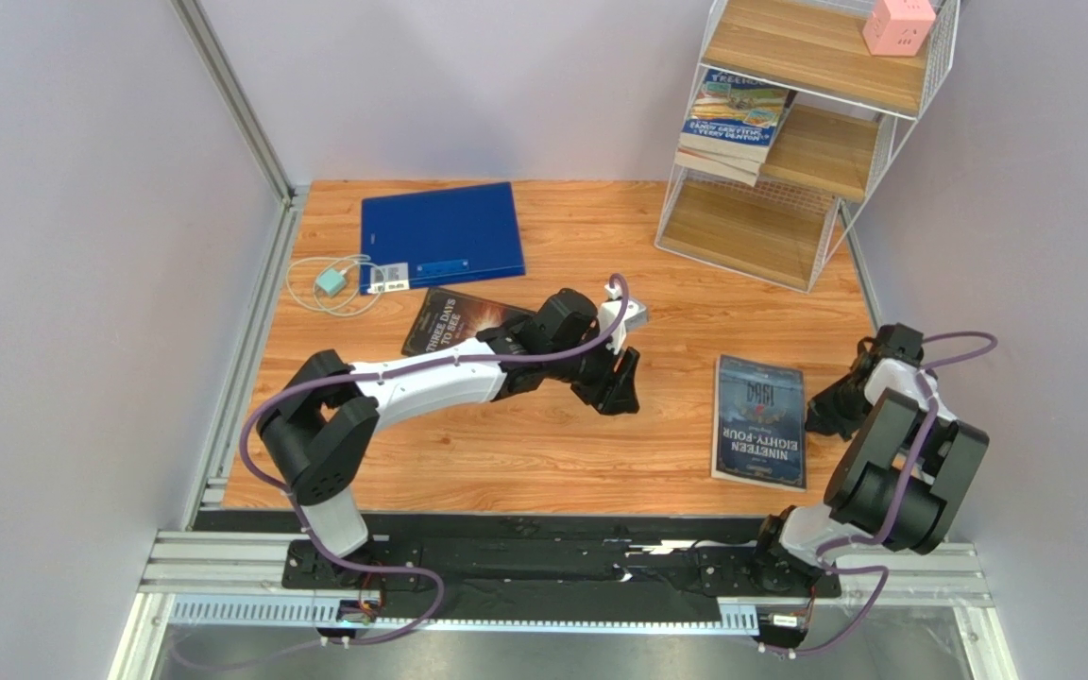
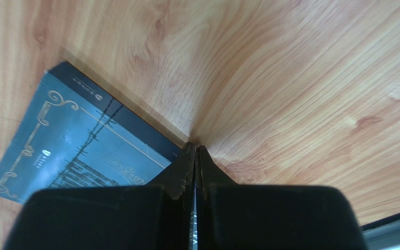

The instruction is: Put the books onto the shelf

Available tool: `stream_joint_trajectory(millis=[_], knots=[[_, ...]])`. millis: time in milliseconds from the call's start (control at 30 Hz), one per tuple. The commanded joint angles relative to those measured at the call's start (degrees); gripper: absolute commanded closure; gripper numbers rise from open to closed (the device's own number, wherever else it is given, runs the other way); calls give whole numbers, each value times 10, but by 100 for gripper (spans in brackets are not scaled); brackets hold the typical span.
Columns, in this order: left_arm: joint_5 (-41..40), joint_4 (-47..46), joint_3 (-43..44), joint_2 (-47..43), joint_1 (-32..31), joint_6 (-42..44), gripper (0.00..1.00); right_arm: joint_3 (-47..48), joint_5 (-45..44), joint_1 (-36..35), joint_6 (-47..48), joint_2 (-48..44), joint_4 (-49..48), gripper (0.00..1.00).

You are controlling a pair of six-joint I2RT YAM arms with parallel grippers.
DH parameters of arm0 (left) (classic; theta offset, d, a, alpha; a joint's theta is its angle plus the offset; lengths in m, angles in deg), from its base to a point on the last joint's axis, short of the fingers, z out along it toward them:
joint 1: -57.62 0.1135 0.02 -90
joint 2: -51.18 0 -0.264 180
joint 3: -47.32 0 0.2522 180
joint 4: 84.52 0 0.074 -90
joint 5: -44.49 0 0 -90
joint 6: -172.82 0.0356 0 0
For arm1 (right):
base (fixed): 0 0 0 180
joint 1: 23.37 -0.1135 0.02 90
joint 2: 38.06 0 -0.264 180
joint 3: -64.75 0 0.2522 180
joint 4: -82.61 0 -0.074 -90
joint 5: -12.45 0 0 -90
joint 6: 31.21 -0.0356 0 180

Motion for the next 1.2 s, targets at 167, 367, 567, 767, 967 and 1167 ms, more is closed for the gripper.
stream_joint_trajectory(millis=[167, 367, 567, 767, 967, 1167], knots=[[-27, 10, -30, -53, 0, 22, 42, -26, 5, -57, -9, 38, -47, 100], [-41, 11, -52, -61, 0, 17, 42, -13, 6, -182, -33, 55, -42, 100], [-81, 33, -64, -58, 0, 9, 42, 42, -15, -365, -85, 56, -19, 100], [-118, 68, -71, -69, 14, 9, 42, 188, -27, -553, -94, 186, 27, 100], [-133, 81, -104, -104, 50, 9, 41, 289, -103, -667, -109, 244, 76, 100], [-135, 96, -128, -127, 100, 23, 41, 208, -138, -652, -155, 96, 48, 100]])
